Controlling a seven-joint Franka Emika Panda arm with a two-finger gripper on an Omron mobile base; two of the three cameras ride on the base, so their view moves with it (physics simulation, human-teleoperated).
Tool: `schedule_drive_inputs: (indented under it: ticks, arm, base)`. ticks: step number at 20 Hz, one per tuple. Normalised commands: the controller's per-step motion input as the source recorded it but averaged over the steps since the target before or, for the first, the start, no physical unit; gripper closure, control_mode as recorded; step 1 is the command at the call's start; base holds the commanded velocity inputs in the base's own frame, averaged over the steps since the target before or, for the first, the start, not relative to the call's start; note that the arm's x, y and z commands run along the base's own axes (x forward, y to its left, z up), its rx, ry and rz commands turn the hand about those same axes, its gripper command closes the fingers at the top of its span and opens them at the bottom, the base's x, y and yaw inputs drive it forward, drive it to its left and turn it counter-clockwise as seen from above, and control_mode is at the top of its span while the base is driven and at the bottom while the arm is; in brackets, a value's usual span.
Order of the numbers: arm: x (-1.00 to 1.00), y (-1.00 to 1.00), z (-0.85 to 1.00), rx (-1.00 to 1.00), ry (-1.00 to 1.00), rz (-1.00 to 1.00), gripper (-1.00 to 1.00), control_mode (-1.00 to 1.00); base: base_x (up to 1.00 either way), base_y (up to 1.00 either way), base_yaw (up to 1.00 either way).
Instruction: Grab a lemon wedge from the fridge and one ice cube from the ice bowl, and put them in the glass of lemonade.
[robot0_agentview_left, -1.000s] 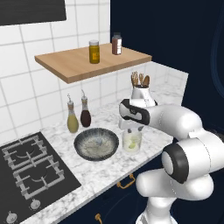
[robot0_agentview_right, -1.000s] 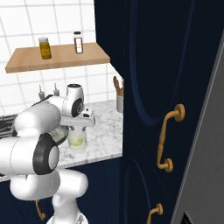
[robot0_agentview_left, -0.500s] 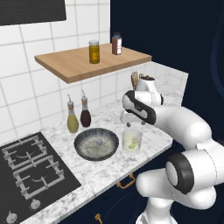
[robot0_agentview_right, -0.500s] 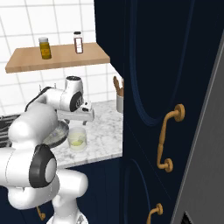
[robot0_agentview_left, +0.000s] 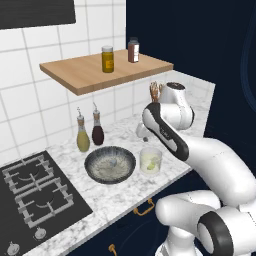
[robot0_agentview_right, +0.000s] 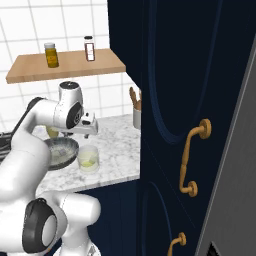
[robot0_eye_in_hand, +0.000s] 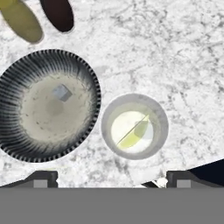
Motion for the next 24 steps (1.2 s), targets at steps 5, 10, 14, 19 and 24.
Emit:
schedule_drive_inputs:
  ticks: [5,10,14,19,24]
  arm:
    - [-0.04,0.21,0.72,0.0,0.0,-0.01,-1.0,-1.0]
    - [-0.23,0.32,0.7,0.0,-0.01,-0.01,-1.0,-1.0]
    - [-0.42,0.26,0.56,0.0,0.0,0.0,-1.0,-1.0]
    - [-0.67,0.04,0.16,0.0,-0.21,-0.09,-1.0,-1.0]
    - [-0.6,-0.16,0.0,0.02,-0.18,-0.2,-1.0,-1.0]
  base:
    - [0.0,0.0,0.0]
    - [0.0,0.0,0.0]
    - [0.0,0.0,0.0]
    - [0.0,0.0,0.0]
    - [0.0,0.0,0.0]
